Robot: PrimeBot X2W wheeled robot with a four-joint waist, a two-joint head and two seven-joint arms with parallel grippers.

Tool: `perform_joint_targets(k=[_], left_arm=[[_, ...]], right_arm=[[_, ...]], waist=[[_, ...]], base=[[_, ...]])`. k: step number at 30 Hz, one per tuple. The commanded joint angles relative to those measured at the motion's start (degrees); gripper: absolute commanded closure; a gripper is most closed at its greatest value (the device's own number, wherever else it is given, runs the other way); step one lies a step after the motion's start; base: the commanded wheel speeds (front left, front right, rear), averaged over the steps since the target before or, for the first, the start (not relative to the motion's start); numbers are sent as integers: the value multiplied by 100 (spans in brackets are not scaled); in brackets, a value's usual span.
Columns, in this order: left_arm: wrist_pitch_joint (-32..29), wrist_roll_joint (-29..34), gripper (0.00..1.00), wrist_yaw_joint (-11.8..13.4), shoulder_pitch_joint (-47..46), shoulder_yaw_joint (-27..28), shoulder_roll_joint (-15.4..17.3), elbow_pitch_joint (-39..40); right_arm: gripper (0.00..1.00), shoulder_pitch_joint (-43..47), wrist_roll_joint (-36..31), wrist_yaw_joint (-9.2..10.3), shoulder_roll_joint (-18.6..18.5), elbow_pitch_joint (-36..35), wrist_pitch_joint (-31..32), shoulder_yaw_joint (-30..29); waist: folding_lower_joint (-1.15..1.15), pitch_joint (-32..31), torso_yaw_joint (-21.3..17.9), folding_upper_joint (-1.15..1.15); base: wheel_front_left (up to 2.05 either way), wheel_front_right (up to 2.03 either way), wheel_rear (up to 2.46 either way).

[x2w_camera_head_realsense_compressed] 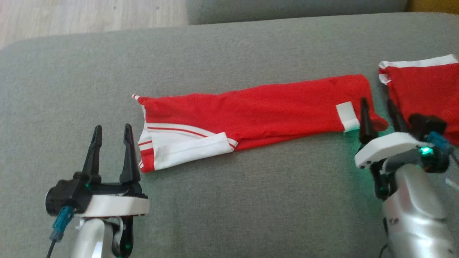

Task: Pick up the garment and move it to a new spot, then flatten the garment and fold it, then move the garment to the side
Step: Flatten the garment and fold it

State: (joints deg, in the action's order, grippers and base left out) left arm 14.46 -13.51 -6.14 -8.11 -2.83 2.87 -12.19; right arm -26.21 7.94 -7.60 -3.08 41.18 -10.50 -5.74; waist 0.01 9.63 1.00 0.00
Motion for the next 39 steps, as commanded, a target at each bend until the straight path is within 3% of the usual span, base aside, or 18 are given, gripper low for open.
perform_joint_targets(k=[1,7,15,16,17,18,28,39], left_arm=[[53,81,0,-45,-249,148,13,141],[53,96,0,-89,-354,95,4,52],[53,93,0,-109,-382,-17,2,-67],[53,92,0,-110,-390,-14,2,-70],[53,92,0,-111,-397,-7,2,-75],[53,92,0,-112,-404,1,1,-79],[53,68,0,-117,-336,48,1,-15],[53,69,0,-121,-140,63,1,193]], right_arm=[[0,-262,-129,11,-11,1,44,-22],[0,-715,-623,11,-41,796,255,-794],[0,-976,-1201,11,-29,1691,634,-1307],[21,-1007,-1222,11,-24,1770,655,-1323],[69,-1041,-1237,11,-19,1841,661,-1334],[100,-1072,-1254,11,-16,1896,641,-1331],[100,-1248,-1206,11,-152,1882,53,-1140],[100,-1090,-539,11,-388,1450,-211,-598]], waist=[[-1,100,95,0],[-1,242,248,0],[-1,338,317,0],[-1,342,317,0],[-1,344,312,0],[-1,341,301,0],[-1,72,53,0],[-1,-308,-193,0]], base=[[0,0,0],[0,0,0],[0,0,0],[0,0,0],[0,0,0],[0,0,0],[0,0,0],[0,0,0]])
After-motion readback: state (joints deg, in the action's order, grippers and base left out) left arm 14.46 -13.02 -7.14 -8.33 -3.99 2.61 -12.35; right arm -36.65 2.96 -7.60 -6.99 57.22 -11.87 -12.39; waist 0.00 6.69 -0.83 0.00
